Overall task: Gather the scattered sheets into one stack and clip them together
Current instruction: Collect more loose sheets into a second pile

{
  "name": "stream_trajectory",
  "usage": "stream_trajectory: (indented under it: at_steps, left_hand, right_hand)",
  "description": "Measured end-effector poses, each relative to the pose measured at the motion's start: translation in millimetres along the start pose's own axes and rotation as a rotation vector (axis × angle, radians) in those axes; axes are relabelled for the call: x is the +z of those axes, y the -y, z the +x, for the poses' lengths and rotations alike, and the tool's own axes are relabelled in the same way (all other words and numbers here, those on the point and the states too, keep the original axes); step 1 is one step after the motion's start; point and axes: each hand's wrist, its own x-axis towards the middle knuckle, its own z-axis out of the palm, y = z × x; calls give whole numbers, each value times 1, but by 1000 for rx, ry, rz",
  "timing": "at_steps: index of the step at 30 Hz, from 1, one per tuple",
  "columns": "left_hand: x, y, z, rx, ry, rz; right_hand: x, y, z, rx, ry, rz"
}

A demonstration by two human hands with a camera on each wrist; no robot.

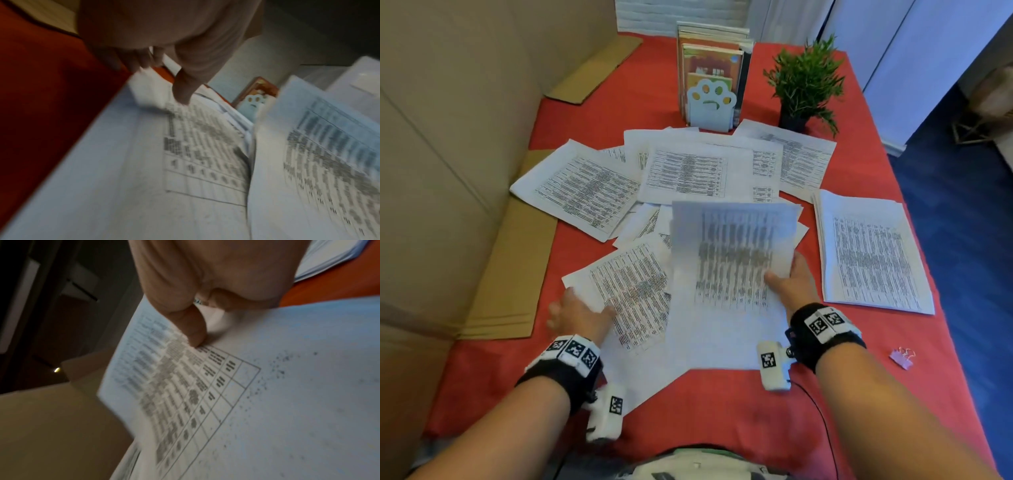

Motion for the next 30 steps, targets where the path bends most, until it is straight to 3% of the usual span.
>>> stream_trajectory:
  at_steps: [3,6,8,10,14,21,27,30]
  left_hand:
    - [-2,14,-1,-117,42,90]
    - [6,26,-2,0,81,32]
    - [6,27,-4,83,80,-130]
    - [3,25,-8,114,57,-264]
    - [-6,29,-7,177,-2,-323]
    - [0,11,10,264,158,-197]
    - [23,-21,0,320,266,-213]
    - [32,-36,-17,304,308,-306]
  right_hand:
    - [0,7,21,70,-131,-90]
    - [4,4,34,106,-200,-215]
    - [10,4,35,108,-216,-227]
    - [15,4,31,101,-176,-264]
    - [17,0,21,79,-132,-262]
    - [14,-12,15,67,-37,-404]
    - [7,-16,-9,45,211,-522]
    - [8,-18,-19,22,176,-435]
